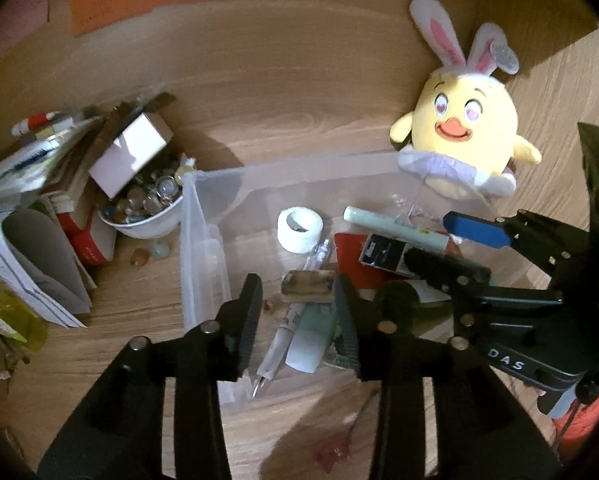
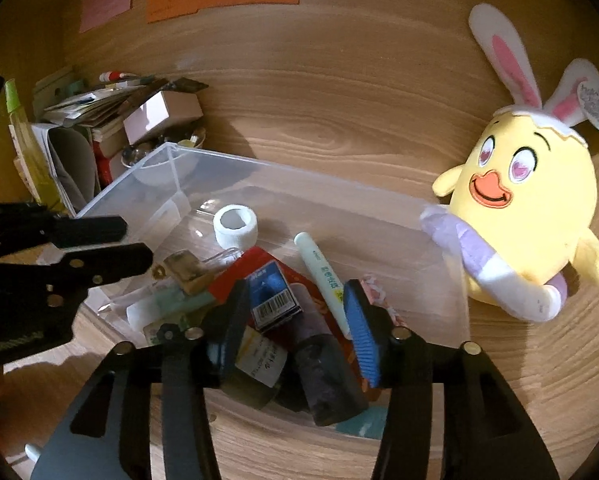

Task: Organize objects
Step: 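Carry the bead and Max box into the clear box and open both grippers, then withdraw both open grippers back toward the desk items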

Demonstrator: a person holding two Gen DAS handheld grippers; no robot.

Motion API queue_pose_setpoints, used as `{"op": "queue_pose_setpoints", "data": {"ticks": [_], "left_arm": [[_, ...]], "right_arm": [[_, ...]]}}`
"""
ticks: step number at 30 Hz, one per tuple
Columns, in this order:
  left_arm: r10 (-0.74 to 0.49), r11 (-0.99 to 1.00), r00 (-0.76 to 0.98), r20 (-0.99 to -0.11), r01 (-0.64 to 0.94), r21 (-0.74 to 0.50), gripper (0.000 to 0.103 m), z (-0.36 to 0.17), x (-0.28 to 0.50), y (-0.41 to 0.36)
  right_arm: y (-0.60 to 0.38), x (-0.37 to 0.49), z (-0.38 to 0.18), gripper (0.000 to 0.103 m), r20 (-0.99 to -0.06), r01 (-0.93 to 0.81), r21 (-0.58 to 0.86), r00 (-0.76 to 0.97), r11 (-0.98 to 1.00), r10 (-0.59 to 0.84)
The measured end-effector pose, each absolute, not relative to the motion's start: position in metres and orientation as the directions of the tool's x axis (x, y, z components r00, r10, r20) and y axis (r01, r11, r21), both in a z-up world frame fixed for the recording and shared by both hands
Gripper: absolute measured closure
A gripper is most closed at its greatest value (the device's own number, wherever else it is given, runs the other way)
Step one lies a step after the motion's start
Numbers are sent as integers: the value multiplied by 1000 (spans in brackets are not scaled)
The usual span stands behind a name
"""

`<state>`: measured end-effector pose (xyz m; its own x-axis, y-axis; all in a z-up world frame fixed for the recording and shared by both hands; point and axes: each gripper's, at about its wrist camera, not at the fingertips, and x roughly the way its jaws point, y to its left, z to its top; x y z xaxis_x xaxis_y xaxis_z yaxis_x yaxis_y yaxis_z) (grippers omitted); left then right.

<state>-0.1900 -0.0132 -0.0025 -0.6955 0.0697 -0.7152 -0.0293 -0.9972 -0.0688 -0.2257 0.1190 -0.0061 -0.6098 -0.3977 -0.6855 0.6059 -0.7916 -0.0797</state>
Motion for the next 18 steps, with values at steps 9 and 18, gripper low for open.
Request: {"op": "queue_pose_setpoints", "data": {"ticks": [9,18], "left_arm": [[44,-999,-734,-677,-25,-38,36,10,-161,-11],[47,-999,-727,-685,-20,-48,24,6,-137,-17]], "right_arm": [[118,-211,1,41,-665,606,-128,-640,-786,-385],[129,-194,7,29,-652,592,-140,-659,-794,-377]]}}
